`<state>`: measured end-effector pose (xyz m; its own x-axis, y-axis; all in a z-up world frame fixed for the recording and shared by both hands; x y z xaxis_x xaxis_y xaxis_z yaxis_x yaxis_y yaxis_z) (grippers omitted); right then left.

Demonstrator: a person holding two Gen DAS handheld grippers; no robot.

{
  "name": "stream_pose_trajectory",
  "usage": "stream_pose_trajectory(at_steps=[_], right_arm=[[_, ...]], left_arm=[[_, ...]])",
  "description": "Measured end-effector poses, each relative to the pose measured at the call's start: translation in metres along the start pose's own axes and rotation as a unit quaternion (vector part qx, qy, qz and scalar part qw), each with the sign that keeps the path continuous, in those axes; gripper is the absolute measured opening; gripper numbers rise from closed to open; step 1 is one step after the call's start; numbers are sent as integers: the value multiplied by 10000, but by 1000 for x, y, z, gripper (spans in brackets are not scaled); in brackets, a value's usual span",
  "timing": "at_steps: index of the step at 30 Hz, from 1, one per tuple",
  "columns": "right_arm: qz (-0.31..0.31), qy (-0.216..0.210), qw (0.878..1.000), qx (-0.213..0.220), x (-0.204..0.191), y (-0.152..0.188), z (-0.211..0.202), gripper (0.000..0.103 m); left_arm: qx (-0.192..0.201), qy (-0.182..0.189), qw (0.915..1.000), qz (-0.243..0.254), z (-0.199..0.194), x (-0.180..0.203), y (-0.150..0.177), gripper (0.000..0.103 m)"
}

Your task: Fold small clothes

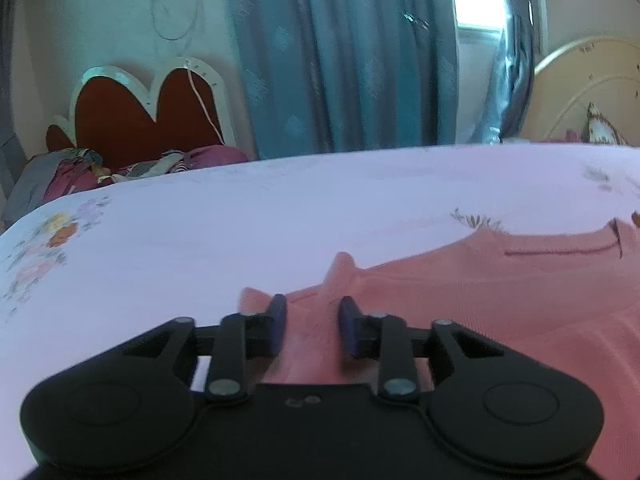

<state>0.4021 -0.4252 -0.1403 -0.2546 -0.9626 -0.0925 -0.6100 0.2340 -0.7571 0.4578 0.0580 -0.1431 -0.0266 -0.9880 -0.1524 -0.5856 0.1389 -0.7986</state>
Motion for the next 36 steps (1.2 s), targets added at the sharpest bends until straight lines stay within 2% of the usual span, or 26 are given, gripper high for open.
stream_pose_trajectory(at_steps=[1,2,4,8,12,14,16,19,26,29,32,36], right_arm=[[34,-17,10000,63,0,-1,-7,50],[37,-68,9999,72,-1,-2,-13,33],[8,-209,9998,32,-8,-4,-21,22],[-287,-640,9973,-202,-39,7,-31,22],[-407,-986,9935,-392,-72,27,-33,23],[-460,-1118,9916,-467,-84,38,-35,23],[-553,-1116,9908,-534,-90,47,-36,23],[-681,-882,9911,-728,-87,63,-34,23],[-201,-527,9961,-683,-43,66,-46,23],[-569,-426,9954,-639,-47,75,-53,22],[-357,-401,9968,-585,-47,73,-61,23],[-588,-283,9953,-719,-47,82,-63,23]], left_arm=[[84,-35,9999,-65,-7,-3,1,35],[158,-56,9998,-112,-14,-5,0,36],[297,2,9994,-151,-31,-5,-1,38],[296,399,9987,-147,-56,10,3,41],[99,819,9965,-113,-69,35,16,42],[-25,899,9958,-144,-71,43,23,42],[-152,846,9962,-123,-70,45,32,42],[-497,644,9965,-168,-60,35,46,44],[-608,536,9954,-511,-64,12,50,44],[-624,480,9960,-427,-65,12,52,45],[-706,417,9959,-387,-64,16,48,45],[-807,351,9956,-308,-64,19,47,46]])
Point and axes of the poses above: each gripper's, at about its wrist camera, not at the fingertips, and z roughly the way its jaws point, x to its right, y to its underside, the point moved 1 cm from there along z, roughly the way its jaws point, and after that the axes turned 1 degree about x, right-handed, at the moved point
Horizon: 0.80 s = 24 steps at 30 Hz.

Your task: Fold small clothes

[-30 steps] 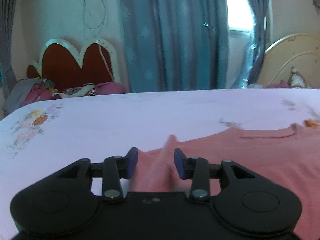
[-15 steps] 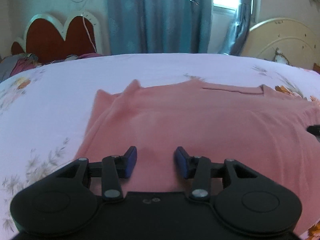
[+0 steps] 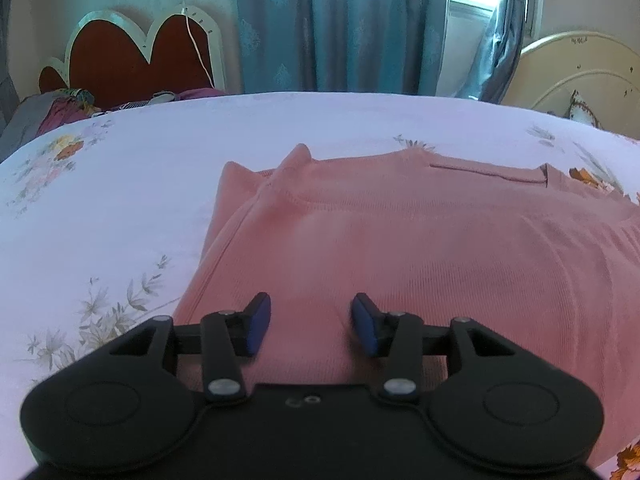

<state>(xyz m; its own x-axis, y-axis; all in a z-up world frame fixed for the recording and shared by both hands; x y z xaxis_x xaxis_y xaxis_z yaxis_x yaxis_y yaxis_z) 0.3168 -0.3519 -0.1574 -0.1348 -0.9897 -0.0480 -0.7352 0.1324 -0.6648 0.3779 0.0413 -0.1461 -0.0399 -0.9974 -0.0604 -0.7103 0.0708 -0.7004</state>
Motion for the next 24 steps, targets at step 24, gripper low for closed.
stream_pose_trajectory(at_steps=[24], right_arm=[[-90,-111,9997,-219,-61,24,-35,26]], left_arm=[[31,226,9990,382,-34,6,26,57]])
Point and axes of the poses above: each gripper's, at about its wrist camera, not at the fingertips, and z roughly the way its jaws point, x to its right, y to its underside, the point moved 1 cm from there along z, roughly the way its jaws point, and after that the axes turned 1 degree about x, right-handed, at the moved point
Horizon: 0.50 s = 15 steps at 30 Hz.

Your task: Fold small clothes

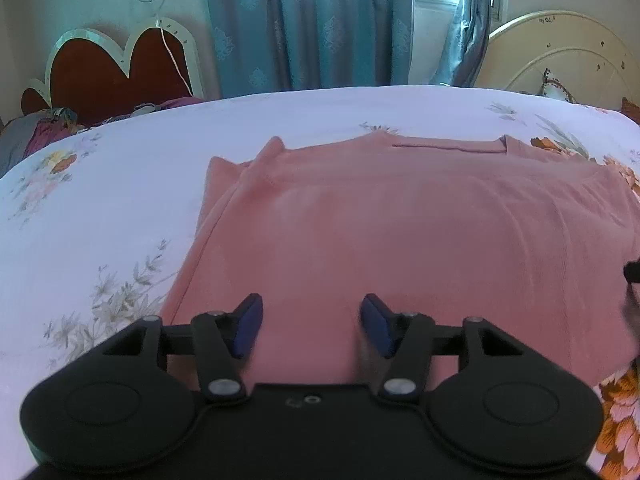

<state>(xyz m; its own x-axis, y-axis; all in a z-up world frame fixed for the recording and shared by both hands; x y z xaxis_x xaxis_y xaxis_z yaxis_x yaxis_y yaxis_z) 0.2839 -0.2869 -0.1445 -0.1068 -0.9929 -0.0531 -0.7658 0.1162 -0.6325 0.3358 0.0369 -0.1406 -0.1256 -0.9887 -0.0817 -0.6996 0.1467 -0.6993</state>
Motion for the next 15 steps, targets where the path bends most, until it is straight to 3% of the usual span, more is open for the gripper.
stream_pose_trajectory(at_steps=[2,3,11,15], right_arm=[[-68,116,9999,18,6,8,-3,38],[-94,175,9998,-3,9,11,-5,39],[-136,486,9987,-10,22,24,-19,39],[87,269,9994,200,16,14,-34,39]], left_arm=[[7,56,10000,-63,-2,-6,4,58],[25,56,10000,-40,-3,-8,6,59],[-30,-61,9999,158,-9,-15,17,60],[-96,43,9996,-267,-25,-25,15,58]])
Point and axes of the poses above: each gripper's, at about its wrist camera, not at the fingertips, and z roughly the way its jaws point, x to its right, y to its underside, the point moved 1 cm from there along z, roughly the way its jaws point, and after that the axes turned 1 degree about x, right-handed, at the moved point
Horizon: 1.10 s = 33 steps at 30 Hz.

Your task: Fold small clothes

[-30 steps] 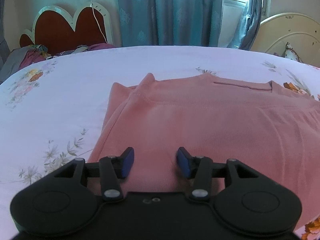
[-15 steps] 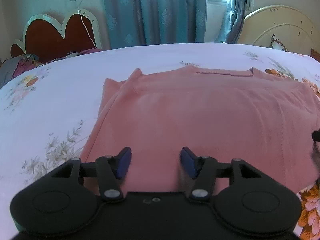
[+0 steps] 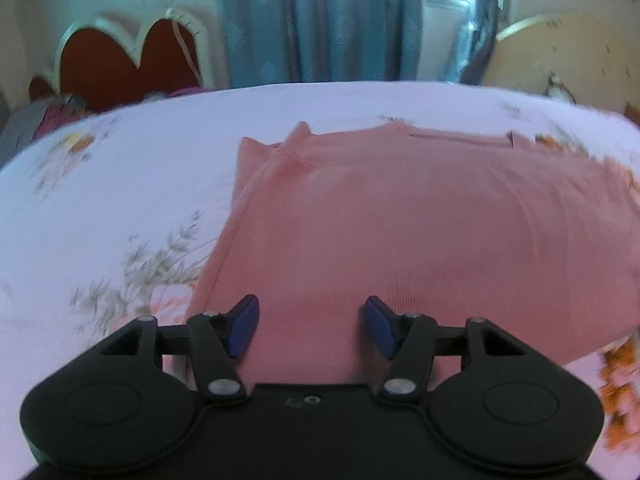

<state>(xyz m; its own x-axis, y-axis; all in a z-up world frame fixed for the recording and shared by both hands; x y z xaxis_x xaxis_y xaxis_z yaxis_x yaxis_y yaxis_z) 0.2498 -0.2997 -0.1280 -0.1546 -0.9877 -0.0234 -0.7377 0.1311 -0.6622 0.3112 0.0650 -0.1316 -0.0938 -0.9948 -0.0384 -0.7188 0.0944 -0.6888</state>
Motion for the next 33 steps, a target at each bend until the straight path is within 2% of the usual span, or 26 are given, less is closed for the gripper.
stream_pose_trajectory(at_steps=[5,8,11,14,18,23,26,28,30,31,33], right_arm=[[-117,-452,9986,239,-30,-19,-12,40],[-55,-758,9967,269,-48,-27,-12,39],[24,-1015,9945,258,-62,-33,-8,40],[-68,-1128,9933,237,-77,-36,-5,39],[-138,-1167,9929,158,-90,-37,10,39],[-79,-1044,9944,152,-102,-49,37,39],[-66,-929,9954,202,-108,-58,52,39],[-66,-860,9961,172,-113,-59,64,39],[-198,-783,9967,-32,-121,-51,80,39],[-287,-762,9966,-136,-122,-44,88,39],[-514,-676,9963,119,-125,-35,89,39]], left_arm=[[-362,392,9943,-920,-17,-21,11,58],[-569,590,9856,-1478,-23,-31,21,58],[-746,872,9724,-2032,-22,-40,33,60],[-616,1026,9638,-2383,-14,-45,36,61],[-292,1215,9470,-2960,1,-51,33,69],[187,1309,9324,-3363,26,-54,22,70],[387,1368,9239,-3551,39,-56,17,60],[485,1369,9189,-3668,46,-59,16,46],[521,1361,9145,-3774,52,-63,17,28],[527,1374,9108,-3856,54,-66,18,24],[535,1400,9068,-3939,56,-69,20,16]])
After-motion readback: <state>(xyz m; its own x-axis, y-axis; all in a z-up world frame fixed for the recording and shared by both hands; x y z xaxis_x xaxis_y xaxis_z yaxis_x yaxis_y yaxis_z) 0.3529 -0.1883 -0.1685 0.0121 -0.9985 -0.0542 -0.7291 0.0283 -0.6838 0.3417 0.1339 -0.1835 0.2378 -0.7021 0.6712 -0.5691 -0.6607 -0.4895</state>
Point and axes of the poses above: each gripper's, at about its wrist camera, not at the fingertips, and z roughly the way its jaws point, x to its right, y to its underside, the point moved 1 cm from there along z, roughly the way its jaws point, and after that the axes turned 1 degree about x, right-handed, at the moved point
